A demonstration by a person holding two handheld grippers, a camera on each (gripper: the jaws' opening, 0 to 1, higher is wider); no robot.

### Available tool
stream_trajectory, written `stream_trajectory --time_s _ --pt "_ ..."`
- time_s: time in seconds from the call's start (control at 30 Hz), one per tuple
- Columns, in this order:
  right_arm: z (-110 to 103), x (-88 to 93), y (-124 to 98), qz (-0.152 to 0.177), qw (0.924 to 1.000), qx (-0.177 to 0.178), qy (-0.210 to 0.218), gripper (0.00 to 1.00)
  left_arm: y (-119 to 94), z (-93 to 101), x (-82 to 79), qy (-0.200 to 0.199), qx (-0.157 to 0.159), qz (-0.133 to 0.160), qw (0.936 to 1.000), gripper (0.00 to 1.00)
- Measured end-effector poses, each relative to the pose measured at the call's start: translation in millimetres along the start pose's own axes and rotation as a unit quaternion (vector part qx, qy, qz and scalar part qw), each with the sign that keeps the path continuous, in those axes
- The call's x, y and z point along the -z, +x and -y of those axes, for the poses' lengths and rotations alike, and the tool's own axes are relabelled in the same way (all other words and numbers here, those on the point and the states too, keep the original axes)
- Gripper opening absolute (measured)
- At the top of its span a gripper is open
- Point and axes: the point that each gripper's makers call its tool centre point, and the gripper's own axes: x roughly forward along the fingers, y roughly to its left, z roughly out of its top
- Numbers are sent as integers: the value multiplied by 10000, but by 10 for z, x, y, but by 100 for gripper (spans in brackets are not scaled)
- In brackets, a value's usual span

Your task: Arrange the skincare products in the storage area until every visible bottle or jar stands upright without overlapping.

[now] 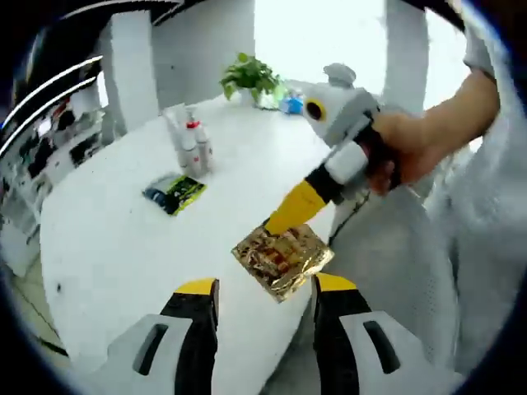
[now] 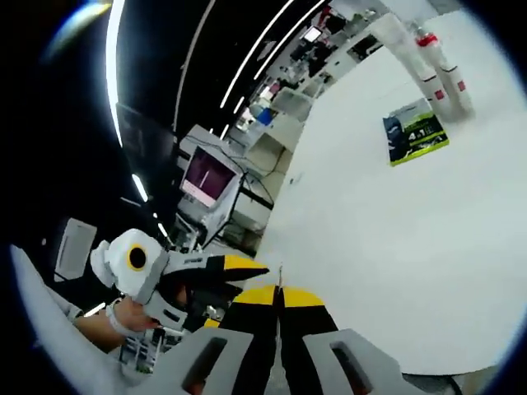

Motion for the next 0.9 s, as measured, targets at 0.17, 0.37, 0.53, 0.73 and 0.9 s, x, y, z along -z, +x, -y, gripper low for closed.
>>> stream_trajectory --time_s 0.17,0.37,0.53,0.73,0.9 --pt "-138 -237 -36 626 9973 -332 199 0 8 58 -126 -2082 376 875 9735 48" --pt "-264 -296 4 855 9928 -639 537 0 46 319 -252 -3645 1185 1406 9129 34" --pt "-345 -312 3 1043 9871 -886 825 0 32 354 -292 -3997 1414 1655 8904 16" --pt "-327 -303 -13 1107 9849 -911 975 0 -66 300 -346 -4292 1589 1901 8686 0" --pt "-342 -255 -22 1047 9858 -916 942 0 -137 174 -378 -4315 1482 1989 8674 0"
